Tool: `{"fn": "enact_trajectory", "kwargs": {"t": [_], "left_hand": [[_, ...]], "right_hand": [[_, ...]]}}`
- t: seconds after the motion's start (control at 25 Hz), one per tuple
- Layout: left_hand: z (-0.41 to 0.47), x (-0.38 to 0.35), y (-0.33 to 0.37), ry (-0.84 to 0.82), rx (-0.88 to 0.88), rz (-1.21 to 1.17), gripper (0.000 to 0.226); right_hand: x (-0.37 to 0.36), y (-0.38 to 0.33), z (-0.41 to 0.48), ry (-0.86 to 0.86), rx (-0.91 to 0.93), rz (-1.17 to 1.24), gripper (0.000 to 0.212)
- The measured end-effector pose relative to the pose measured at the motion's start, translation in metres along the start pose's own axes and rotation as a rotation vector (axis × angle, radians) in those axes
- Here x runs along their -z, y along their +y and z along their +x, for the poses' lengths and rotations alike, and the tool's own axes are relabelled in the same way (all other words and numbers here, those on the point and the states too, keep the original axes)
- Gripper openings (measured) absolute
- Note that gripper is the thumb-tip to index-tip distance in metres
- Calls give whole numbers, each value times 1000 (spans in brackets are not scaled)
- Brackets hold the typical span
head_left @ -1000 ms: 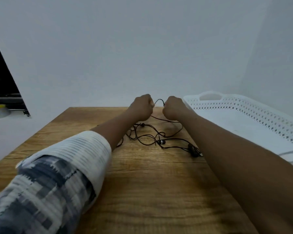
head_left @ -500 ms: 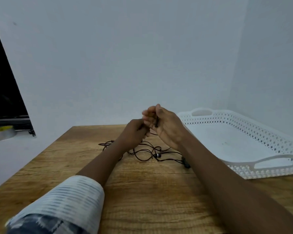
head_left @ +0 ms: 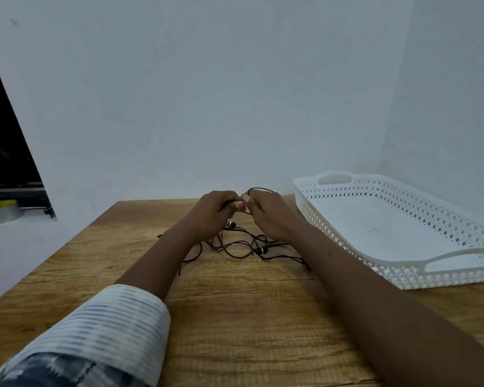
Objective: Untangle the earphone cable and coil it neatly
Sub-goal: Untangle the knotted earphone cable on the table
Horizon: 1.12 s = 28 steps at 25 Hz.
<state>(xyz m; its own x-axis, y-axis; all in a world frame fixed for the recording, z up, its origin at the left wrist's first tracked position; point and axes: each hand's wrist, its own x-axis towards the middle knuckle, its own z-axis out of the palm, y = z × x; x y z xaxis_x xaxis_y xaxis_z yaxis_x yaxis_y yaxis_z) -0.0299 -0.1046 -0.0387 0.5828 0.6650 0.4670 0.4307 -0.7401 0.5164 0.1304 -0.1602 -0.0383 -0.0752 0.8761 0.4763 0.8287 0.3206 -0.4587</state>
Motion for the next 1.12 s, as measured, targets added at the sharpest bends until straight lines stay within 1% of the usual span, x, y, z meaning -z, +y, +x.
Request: {"fn": "enact_trajectory", "kwargs": {"t": [0.08, 0.12, 0.16, 0.2, 0.28, 0.32, 0.4, 0.48, 0.52, 0.56, 0.6, 0.64, 0.72, 0.76, 0.8, 0.84, 0.92, 0.96, 1.04, 1.12], "left_hand": [[1, 0, -5, 58, 19, 15, 23], [1, 1, -8, 80, 34, 20, 23], [1, 2, -11, 97, 50, 19, 22], [0, 2, -15, 107, 62, 8, 23], [-2, 0, -19, 114, 55, -68, 29], [-3, -3, -18, 103, 50, -123, 33], [-4, -13, -14, 42, 56, -188, 32], [-3, -20, -7, -51, 68, -171, 31], [-2, -22, -4, -95, 78, -151, 29], [-1, -23, -3, -124, 85, -133, 27], [-1, -23, -2, -133, 90, -117, 25], [-1, -22, -2, -128, 91, -105, 23], [-2, -21, -3, -109, 94, -75, 21], [-2, -20, -4, -96, 90, -51, 21], [-2, -19, -4, -80, 80, -31, 23], [-3, -18, -5, -60, 63, -16, 23], [-3, -16, -8, -18, 27, -17, 25], [-3, -15, -10, 2, 15, -28, 25], [-2, -14, -14, 36, 3, -34, 24], [0, -11, -15, 52, -28, 9, 23]], "right_hand": [[1, -9, 0, -69, -50, 21, 46], [3, -12, -1, -118, -84, 40, 47], [4, -14, -1, -177, -127, 116, 44], [6, -15, -1, -234, -186, 269, 41], [13, -19, 0, -341, -313, 753, 37], [16, -20, 1, -363, -357, 1006, 38], [21, -28, 4, -320, -372, 1394, 40], [25, -34, 9, -189, -290, 1609, 41], [26, -36, 13, -102, -223, 1642, 41], [27, -37, 17, -16, -159, 1599, 41], [26, -36, 21, 69, -107, 1452, 41], [23, -33, 24, 157, -71, 1198, 41], [14, -22, 28, 293, -21, 546, 40], [9, -16, 29, 295, 27, 295, 39], [5, -11, 28, 245, 75, 119, 37], [2, -6, 26, 171, 102, -4, 34], [-1, -1, 22, 44, 119, -177, 26], [-2, 2, 20, 26, 131, -213, 26], [-6, 9, 17, 34, 136, -178, 31], [-9, 11, 14, 12, 104, -128, 33]]}}
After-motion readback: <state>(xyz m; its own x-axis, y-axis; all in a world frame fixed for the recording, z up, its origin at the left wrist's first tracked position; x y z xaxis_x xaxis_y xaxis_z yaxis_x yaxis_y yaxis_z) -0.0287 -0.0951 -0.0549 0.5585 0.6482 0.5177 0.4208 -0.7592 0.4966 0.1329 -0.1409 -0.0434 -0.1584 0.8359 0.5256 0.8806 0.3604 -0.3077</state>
